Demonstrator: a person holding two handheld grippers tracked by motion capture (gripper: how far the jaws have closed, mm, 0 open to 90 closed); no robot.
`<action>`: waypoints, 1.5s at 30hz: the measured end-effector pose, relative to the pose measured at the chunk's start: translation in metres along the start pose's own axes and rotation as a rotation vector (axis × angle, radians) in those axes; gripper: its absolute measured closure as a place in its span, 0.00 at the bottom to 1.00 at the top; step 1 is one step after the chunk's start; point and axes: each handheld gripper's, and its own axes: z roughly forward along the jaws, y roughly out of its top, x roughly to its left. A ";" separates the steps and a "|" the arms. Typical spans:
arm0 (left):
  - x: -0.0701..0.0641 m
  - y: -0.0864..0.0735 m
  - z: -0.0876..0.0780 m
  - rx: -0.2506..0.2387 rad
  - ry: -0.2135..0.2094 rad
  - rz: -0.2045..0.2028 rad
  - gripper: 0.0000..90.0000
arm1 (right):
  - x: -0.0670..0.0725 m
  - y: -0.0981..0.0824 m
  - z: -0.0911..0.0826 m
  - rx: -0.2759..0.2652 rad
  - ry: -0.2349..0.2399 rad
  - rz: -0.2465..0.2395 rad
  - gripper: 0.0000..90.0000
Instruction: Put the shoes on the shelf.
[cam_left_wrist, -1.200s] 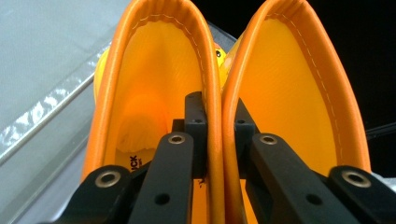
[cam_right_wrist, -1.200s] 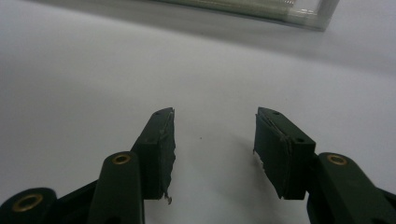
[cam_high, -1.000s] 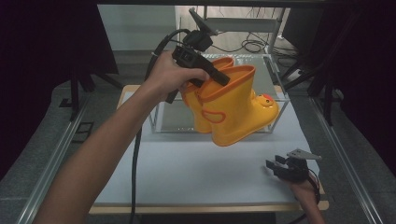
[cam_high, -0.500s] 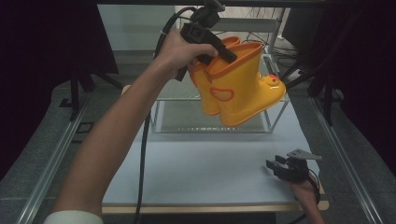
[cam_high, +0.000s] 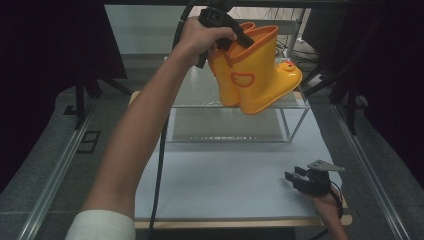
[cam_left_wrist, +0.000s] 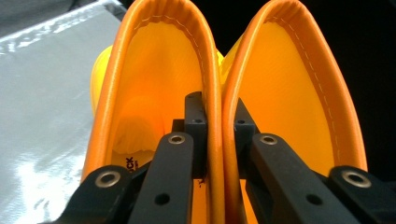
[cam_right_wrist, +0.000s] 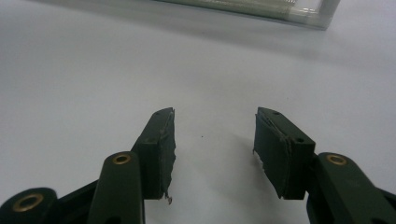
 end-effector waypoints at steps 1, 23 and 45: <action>0.003 0.002 0.000 -0.001 0.006 0.000 0.92 | 0.000 0.000 0.000 0.002 0.000 -0.002 0.53; 0.052 0.006 0.006 -0.076 0.246 -0.241 0.92 | 0.001 0.000 0.001 0.004 0.007 -0.009 0.53; 0.065 0.007 0.031 -0.075 0.405 -0.338 0.92 | 0.000 0.000 -0.002 -0.005 0.007 -0.011 0.53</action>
